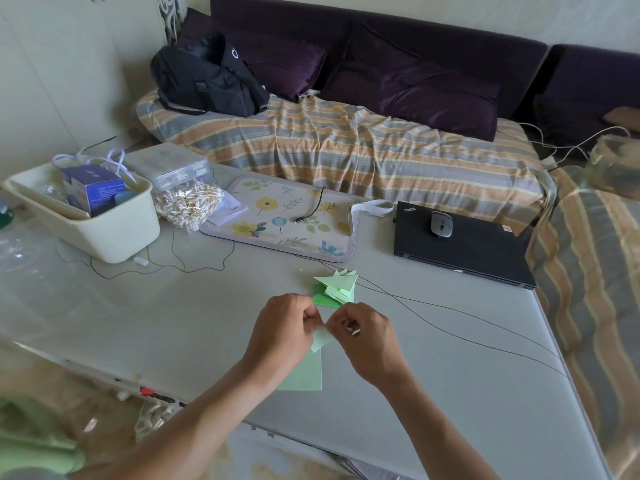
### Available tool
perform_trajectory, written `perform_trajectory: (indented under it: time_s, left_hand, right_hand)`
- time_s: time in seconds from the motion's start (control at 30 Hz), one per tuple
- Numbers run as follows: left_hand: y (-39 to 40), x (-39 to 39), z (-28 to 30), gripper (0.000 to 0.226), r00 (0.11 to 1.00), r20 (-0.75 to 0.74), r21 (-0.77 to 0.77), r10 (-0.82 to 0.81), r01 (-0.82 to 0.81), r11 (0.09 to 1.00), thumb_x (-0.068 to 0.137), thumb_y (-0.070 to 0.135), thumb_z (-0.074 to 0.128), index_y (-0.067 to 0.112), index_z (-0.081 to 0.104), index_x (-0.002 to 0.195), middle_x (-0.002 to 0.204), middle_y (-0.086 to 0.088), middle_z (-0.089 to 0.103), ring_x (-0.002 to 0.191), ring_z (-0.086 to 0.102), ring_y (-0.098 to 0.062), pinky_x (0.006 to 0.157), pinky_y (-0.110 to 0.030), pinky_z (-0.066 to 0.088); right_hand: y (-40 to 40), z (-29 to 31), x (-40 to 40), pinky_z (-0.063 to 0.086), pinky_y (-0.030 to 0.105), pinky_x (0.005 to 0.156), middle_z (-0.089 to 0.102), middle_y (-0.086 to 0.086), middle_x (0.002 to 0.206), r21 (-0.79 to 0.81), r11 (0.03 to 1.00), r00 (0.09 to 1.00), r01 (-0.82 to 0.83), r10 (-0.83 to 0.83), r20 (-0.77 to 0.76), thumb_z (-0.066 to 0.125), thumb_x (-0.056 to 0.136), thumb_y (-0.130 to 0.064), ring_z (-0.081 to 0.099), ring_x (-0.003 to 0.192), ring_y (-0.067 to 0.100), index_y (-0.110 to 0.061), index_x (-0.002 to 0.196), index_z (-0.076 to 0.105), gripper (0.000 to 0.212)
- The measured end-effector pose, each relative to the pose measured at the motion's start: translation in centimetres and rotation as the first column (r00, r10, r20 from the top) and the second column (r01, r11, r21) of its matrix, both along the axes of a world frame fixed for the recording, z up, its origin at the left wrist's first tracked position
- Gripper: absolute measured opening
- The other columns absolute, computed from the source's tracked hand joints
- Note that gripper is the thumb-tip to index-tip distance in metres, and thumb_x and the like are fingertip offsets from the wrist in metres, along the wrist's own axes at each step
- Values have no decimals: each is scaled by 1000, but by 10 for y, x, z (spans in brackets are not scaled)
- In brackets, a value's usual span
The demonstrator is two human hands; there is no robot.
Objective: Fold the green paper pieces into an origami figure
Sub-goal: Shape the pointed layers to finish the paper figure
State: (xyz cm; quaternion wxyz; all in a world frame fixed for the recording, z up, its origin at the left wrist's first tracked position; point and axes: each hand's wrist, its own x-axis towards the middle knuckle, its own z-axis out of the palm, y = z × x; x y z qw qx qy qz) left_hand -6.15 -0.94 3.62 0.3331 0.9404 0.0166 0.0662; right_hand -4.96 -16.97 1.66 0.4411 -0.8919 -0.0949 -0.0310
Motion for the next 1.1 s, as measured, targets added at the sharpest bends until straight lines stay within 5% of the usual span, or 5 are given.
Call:
perform_trajectory:
  time_s: [0.17, 0.33, 0.5, 0.73, 1.1]
  left_hand:
    - [1, -1, 1, 14, 997, -31, 10, 66, -66, 998, 83, 18, 75, 25, 71, 72, 71, 13, 72, 68, 66, -9, 63, -28, 52]
    - [2, -2, 4, 16, 994, -50, -9, 97, -97, 995, 84, 11, 72, 24, 73, 75, 68, 18, 70, 71, 67, -6, 64, -25, 50]
    - [-2, -3, 8, 10, 991, -22, -210, 133, -135, 968, 82, 19, 80, 25, 73, 79, 62, 17, 63, 60, 60, 3, 54, -9, 37]
    - [-3, -9, 13, 20, 915, -401, -408, 49, -226, 884, 81, 27, 78, 12, 71, 70, 71, 1, 77, 67, 74, -19, 63, -28, 51]
    - [-1, -8, 16, 17, 891, -413, -427, 187, -371, 825, 87, 19, 69, 12, 77, 74, 66, 3, 75, 52, 69, -12, 57, -18, 51]
  right_hand:
    - [-3, 0, 3, 47, 25, 65, 66, 2, 74, -28, 998, 999, 52, -53, -14, 70, 85, -9, 58, 70, 15, -11, 76, 69, 10]
    - [-3, 5, 3, 41, 13, 60, 63, -5, 68, -20, 997, 996, 80, -81, -31, 70, 86, -10, 55, 67, 6, -12, 75, 69, 11]
    - [-6, 8, 4, 44, 20, 58, 64, -5, 62, 30, 989, 978, 146, -140, -152, 65, 88, -11, 63, 62, 16, -13, 76, 67, 12]
    - [-6, 15, 2, 50, 27, 63, 63, 3, 67, 340, 896, 889, 285, -114, -444, 62, 94, -10, 59, 59, 14, 4, 86, 69, 17]
    - [-6, 9, 1, 52, 29, 64, 68, -2, 68, 41, 991, 897, 127, -97, -431, 64, 93, -23, 62, 54, 7, -9, 80, 70, 20]
